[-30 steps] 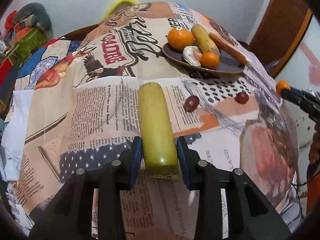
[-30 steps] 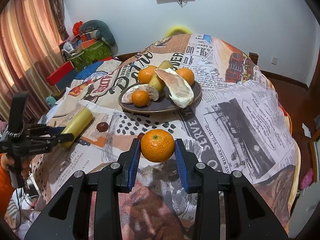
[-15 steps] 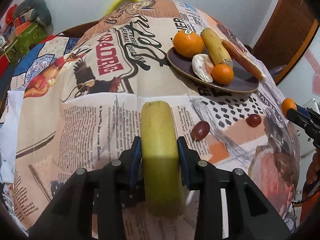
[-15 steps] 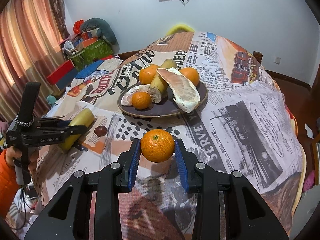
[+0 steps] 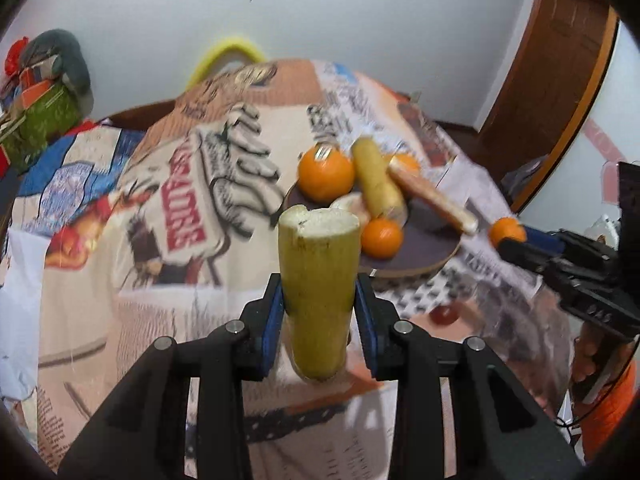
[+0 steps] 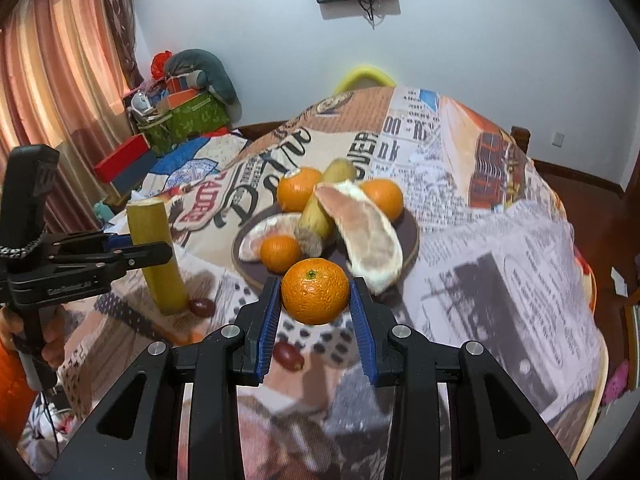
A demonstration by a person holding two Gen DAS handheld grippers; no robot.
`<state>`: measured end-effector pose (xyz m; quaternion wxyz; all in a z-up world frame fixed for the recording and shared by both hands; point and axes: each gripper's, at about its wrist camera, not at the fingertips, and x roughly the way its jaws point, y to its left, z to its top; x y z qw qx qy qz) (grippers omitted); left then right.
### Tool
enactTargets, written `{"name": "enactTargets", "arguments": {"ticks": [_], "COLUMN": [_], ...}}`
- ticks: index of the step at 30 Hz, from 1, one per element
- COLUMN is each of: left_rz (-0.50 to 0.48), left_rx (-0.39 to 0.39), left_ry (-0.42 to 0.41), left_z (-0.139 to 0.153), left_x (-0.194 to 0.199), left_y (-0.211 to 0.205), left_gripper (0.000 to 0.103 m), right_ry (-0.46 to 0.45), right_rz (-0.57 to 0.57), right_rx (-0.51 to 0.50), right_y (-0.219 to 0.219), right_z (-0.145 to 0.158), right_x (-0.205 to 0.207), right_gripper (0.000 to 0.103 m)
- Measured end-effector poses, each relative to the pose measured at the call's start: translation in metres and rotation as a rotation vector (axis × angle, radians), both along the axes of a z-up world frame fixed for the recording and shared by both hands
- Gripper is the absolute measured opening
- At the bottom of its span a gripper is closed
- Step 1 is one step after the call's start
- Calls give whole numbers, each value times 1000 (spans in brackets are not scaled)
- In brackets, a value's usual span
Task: Organize fruits
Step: 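Lift the gourd with the left tool while the right tool carries the mandarin toward the plate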
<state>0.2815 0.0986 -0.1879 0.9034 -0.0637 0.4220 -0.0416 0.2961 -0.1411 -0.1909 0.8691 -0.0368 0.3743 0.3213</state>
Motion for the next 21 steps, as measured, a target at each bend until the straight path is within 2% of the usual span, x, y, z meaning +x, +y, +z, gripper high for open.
{"name": "enactTargets", "arguments": {"ticks": [10,21], "left_rz": [-47,-54], "left_rx": [-31,-50], "left_ry": [-59,-32], "left_z": [20,5], "left_x": [26,67], "left_y": [-20,-31], "left_gripper": [34,34], "right_ry": [-23,-22], "right_rz": [18,48], "right_rx": [-16,-60], "right_y": [12,25], "right_z": [1,-9], "right_x": [19,32], "right_gripper": [32,32]}}
